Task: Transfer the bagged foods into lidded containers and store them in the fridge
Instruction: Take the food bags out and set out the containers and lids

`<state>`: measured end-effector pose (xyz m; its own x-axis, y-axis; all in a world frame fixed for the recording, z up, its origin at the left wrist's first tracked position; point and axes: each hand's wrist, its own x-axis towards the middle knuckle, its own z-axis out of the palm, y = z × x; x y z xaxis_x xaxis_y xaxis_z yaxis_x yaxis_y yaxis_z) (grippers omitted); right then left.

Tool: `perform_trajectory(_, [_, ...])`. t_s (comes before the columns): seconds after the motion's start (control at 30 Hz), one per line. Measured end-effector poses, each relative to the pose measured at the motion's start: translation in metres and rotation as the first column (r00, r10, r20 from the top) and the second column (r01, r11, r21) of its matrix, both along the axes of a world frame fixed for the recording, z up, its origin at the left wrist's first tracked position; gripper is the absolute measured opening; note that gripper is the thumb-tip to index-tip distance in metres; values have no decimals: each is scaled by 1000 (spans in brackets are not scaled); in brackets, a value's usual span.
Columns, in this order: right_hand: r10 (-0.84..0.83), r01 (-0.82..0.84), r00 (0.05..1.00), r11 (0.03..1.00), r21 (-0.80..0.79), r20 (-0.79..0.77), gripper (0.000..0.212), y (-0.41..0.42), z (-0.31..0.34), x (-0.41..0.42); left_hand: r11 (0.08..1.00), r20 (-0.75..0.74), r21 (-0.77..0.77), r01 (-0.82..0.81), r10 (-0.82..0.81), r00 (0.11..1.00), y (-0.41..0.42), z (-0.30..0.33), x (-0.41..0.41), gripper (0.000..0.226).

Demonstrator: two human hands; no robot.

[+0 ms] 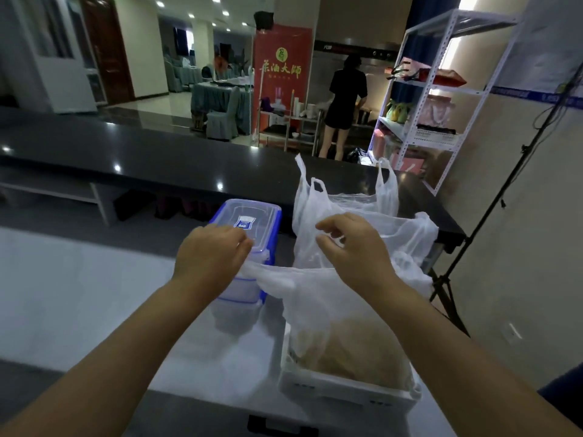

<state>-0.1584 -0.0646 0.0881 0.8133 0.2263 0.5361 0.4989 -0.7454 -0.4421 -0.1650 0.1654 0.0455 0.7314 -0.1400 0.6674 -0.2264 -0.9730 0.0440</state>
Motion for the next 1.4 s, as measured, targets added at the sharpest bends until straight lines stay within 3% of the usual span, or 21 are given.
perform_trajectory(0.17, [32, 0, 948, 995, 102, -317, 21, 49, -11, 41, 971, -89, -152, -183, 171, 981, 33, -9, 16, 25])
perform_trajectory(0.3, [33, 40, 854, 991, 129, -520, 34, 76, -26, 76, 901, -330, -243, -358, 270, 905, 41, -12, 41, 28])
perform_trajectory(0.53, [73, 151, 648, 963, 222, -758, 55, 103, -48, 130, 726, -649, -472, -499, 97, 755, 55, -17, 81, 34])
perform_trajectory(0.7, [193, 98, 667, 935, 342, -720, 65, 126, -41, 146, 609, -515, -640, -469, 113, 850, 73, -16, 88, 34])
perform_trajectory(0.9, [423, 6, 631, 836, 549, -650, 87, 177, -31, 144, 229, -389, -888, -399, 87, 917, 111, 0, 84, 20])
perform_trajectory(1.07, [444, 14, 602, 826, 564, -664, 70, 239, -55, 143, -23, -380, -924, -381, 135, 915, 159, -16, 81, 20])
perform_trajectory(1.2, [441, 63, 590, 810, 583, -676, 42, 299, -86, 142, -110, -397, -916, -385, 135, 908, 213, -38, 78, 17])
perform_trajectory(1.4, [323, 324, 526, 779, 536, -787, 26, 408, -131, 137, -142, -481, -872, -468, 83, 873, 316, -85, 78, 20])
